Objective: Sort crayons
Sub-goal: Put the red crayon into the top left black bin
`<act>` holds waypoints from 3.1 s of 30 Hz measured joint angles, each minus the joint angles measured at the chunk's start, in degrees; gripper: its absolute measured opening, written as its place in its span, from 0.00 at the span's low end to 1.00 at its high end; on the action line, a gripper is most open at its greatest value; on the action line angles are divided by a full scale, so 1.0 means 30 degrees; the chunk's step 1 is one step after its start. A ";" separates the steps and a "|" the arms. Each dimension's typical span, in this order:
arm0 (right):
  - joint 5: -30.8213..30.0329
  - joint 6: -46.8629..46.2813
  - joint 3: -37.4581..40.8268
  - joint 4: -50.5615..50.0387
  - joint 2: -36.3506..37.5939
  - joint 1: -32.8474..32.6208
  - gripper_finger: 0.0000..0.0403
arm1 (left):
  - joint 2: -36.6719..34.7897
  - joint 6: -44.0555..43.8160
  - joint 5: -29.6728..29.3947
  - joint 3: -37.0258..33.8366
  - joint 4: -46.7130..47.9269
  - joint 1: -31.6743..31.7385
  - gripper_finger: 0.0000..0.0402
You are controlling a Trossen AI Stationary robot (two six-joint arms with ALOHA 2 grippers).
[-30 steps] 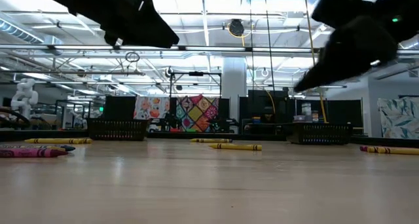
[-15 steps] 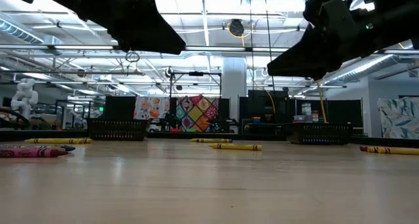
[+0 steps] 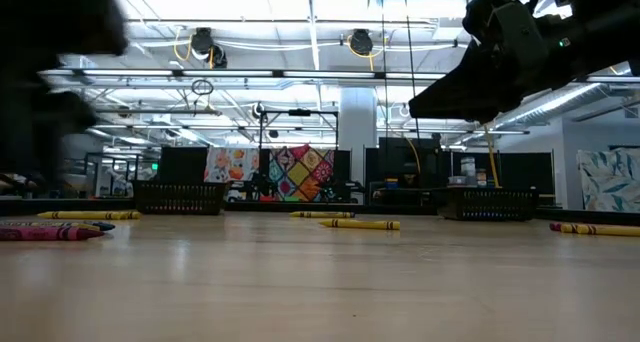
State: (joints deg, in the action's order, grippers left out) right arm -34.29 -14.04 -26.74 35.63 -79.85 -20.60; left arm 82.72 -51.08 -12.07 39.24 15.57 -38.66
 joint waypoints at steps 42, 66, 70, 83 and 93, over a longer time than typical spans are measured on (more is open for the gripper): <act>-0.0040 -0.0073 0.0000 -0.0105 0.0000 0.0517 0.28 | 0.2732 -0.1305 -0.5828 0.0758 0.2339 -0.4649 0.43; -0.0033 -0.0080 -0.0007 -0.0105 0.0000 0.0510 0.28 | 0.2732 -0.1315 -0.5343 0.0743 0.2528 -0.4355 0.43; -0.0033 -0.0080 -0.0007 -0.0105 0.0000 0.0510 0.28 | 0.2732 -0.1315 -0.5141 0.0743 0.2528 -0.4355 0.43; -0.0026 -0.0063 -0.0007 -0.0105 0.0000 0.0510 0.28 | 0.2732 -0.1199 -0.5290 0.0743 0.3023 -0.4294 0.43; 0.0032 -0.0073 -0.0012 -0.0134 0.0000 0.0506 0.28 | 0.3251 -0.1241 -0.4430 0.0736 0.2460 -0.3801 0.43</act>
State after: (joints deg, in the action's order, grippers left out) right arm -34.20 -14.26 -26.78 35.22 -79.85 -19.08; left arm 92.47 -54.80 -25.36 41.45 22.95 -50.06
